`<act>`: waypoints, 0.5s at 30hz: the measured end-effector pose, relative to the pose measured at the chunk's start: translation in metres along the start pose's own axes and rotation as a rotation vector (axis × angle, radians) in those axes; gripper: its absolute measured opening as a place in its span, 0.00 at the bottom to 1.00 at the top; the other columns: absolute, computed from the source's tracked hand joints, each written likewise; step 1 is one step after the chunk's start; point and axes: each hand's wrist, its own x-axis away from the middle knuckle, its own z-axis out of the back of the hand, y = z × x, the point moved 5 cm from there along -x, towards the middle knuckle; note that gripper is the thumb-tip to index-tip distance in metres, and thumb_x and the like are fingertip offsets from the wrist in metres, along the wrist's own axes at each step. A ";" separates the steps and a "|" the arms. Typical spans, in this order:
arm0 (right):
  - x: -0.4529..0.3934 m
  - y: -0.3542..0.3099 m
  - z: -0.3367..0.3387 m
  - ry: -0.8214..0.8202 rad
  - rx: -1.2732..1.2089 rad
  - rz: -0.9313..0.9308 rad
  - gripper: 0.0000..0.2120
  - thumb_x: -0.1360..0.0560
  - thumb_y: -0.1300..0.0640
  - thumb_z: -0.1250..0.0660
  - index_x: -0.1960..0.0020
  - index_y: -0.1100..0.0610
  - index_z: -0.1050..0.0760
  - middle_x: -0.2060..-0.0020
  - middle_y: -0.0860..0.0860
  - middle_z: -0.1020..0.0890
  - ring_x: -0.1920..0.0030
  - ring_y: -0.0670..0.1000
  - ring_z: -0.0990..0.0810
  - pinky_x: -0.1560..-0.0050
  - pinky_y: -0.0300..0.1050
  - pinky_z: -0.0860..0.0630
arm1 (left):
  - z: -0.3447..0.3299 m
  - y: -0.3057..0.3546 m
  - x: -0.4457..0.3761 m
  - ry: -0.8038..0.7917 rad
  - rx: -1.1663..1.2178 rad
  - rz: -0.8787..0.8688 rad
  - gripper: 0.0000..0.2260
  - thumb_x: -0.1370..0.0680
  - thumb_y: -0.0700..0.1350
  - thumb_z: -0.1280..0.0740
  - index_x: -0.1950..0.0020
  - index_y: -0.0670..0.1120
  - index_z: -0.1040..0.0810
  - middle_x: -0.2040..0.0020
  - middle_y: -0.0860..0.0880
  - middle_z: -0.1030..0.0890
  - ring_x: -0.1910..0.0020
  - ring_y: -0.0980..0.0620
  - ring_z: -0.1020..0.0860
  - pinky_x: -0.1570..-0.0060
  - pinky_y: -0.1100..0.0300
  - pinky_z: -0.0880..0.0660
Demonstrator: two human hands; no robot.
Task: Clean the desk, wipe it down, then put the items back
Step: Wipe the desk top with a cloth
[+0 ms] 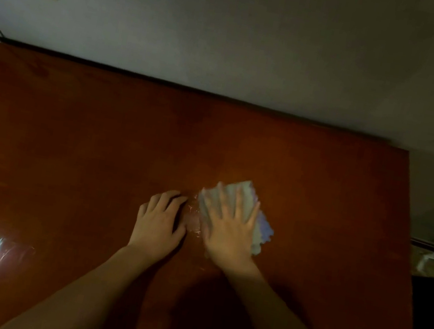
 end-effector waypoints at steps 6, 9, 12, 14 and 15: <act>0.092 0.069 -0.016 -0.036 0.108 0.077 0.25 0.25 0.42 0.47 0.28 0.42 0.38 0.28 0.46 0.34 0.24 0.54 0.51 0.32 0.68 0.51 | -0.005 0.010 0.008 0.030 0.025 0.042 0.25 0.21 0.52 0.40 0.26 0.49 0.40 0.27 0.51 0.40 0.27 0.50 0.44 0.30 0.51 0.45; 0.096 0.115 -0.002 -0.011 0.061 -0.168 0.25 0.22 0.41 0.52 0.27 0.43 0.41 0.28 0.48 0.35 0.26 0.56 0.44 0.31 0.69 0.48 | -0.011 0.020 0.012 0.042 0.047 -0.006 0.24 0.22 0.51 0.39 0.26 0.48 0.37 0.27 0.50 0.38 0.28 0.49 0.43 0.30 0.51 0.45; 0.077 0.124 0.013 0.042 -0.013 -0.449 0.28 0.24 0.40 0.58 0.24 0.43 0.48 0.24 0.50 0.41 0.24 0.59 0.47 0.32 0.72 0.52 | -0.018 0.021 0.023 0.057 0.067 -0.049 0.23 0.23 0.52 0.43 0.28 0.47 0.33 0.29 0.49 0.34 0.29 0.48 0.39 0.32 0.50 0.42; 0.058 0.109 0.014 0.042 -0.110 -0.600 0.26 0.21 0.41 0.59 0.24 0.41 0.55 0.23 0.48 0.51 0.24 0.58 0.57 0.31 0.70 0.60 | -0.020 0.017 0.033 0.057 0.087 -0.063 0.24 0.25 0.52 0.43 0.29 0.47 0.32 0.30 0.49 0.33 0.30 0.48 0.38 0.32 0.50 0.42; 0.050 0.098 0.014 0.042 -0.129 -0.628 0.25 0.20 0.42 0.58 0.24 0.41 0.57 0.23 0.48 0.54 0.24 0.58 0.59 0.31 0.70 0.62 | -0.022 0.014 0.039 0.048 0.086 -0.072 0.24 0.24 0.52 0.42 0.29 0.47 0.33 0.29 0.49 0.34 0.29 0.48 0.38 0.32 0.51 0.42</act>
